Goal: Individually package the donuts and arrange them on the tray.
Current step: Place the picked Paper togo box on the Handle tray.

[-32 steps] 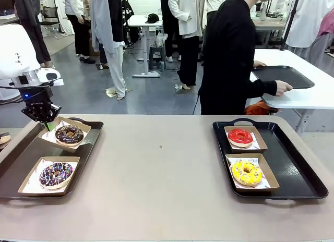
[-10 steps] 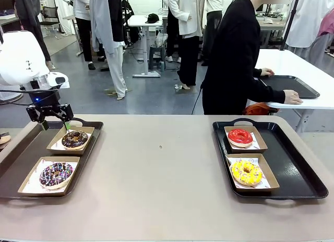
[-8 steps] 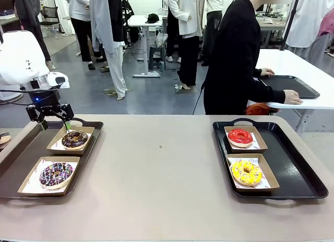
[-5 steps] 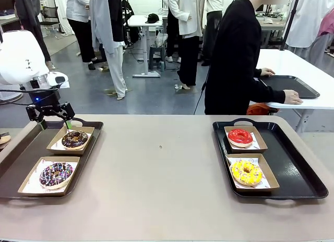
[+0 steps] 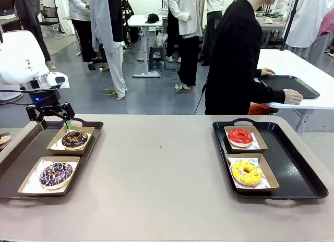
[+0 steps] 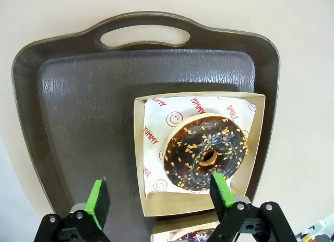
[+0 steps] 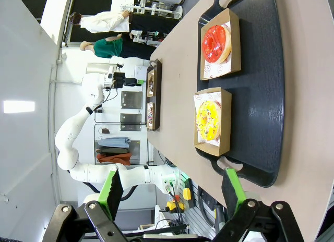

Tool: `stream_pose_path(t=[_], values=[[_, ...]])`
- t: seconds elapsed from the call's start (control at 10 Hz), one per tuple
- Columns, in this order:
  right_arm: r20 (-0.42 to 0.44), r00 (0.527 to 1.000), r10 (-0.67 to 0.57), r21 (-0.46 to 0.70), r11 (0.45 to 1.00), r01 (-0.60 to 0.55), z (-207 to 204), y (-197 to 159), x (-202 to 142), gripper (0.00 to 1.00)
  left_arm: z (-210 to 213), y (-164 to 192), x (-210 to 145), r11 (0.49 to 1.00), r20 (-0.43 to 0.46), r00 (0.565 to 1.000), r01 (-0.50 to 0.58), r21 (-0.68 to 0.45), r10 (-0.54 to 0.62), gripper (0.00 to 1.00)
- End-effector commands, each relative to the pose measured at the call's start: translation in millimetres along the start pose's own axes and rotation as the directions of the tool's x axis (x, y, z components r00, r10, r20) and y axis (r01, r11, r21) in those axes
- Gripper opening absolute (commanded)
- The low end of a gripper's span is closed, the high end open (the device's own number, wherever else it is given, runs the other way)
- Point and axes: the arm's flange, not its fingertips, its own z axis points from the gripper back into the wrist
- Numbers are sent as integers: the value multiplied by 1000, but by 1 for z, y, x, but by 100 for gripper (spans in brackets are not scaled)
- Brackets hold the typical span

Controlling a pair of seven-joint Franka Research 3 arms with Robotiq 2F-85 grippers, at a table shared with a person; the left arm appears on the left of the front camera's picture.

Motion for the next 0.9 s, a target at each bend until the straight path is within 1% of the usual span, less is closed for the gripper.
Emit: stream_pose_path(t=[0.0,0.8], values=[[0,1000,-9,-5,1000,9,0,2,-2,100,0,0,0,1000,1,1000,5,4,-5,100],[0,1000,-9,-5,1000,9,0,2,-2,100,0,0,0,1000,1,1000,5,4,-5,100]])
